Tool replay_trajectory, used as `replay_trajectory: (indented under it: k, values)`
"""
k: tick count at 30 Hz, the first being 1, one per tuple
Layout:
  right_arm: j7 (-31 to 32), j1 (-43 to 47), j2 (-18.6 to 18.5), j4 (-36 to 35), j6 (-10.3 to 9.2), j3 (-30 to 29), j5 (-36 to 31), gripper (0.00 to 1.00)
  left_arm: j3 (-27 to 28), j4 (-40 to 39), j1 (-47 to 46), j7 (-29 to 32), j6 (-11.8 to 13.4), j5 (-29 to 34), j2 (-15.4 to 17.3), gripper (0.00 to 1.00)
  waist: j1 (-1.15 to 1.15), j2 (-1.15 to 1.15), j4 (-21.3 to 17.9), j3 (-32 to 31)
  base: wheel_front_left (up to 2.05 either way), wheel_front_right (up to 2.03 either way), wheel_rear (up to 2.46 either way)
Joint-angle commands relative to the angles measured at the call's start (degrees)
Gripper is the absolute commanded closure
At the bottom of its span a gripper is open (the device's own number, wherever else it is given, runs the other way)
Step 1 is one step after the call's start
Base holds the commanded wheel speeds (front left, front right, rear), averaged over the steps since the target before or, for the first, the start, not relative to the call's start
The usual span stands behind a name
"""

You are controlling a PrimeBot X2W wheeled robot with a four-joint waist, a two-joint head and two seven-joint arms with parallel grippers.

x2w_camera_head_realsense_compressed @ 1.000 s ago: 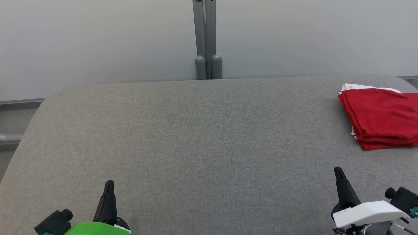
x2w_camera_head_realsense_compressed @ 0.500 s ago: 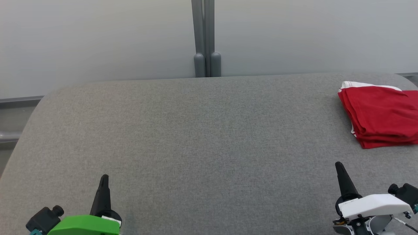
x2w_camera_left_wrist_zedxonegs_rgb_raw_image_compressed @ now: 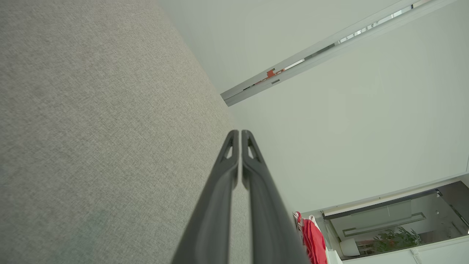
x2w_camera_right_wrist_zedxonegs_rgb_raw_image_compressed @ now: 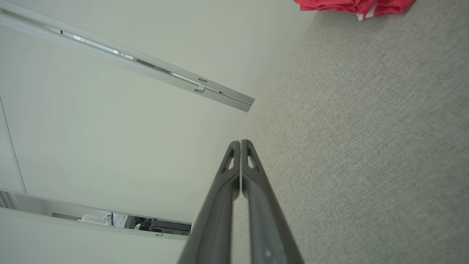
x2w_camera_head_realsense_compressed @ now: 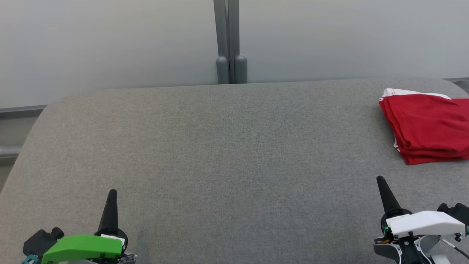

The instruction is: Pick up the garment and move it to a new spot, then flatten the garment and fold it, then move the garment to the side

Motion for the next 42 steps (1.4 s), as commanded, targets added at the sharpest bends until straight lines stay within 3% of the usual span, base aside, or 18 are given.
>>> replay_trajectory:
  k: [1,42]
  values:
    - [0.45,-1.24,-0.09,-0.13,0.0,-0.34,1.4,1.0,0.55,-0.23,-1.64,0.29,-0.29,-1.77,0.53,1.0,0.0,0.0,-0.02,0.06,0.0,0.0,0.0]
    - [5.77,-5.14,0.93,2.4,0.0,-3.33,19.59,1.0,4.73,2.46,-6.02,5.77,-2.24,-21.17,0.12,1.0,0.0,0.0,-0.58,1.84,0.0,0.0,0.0]
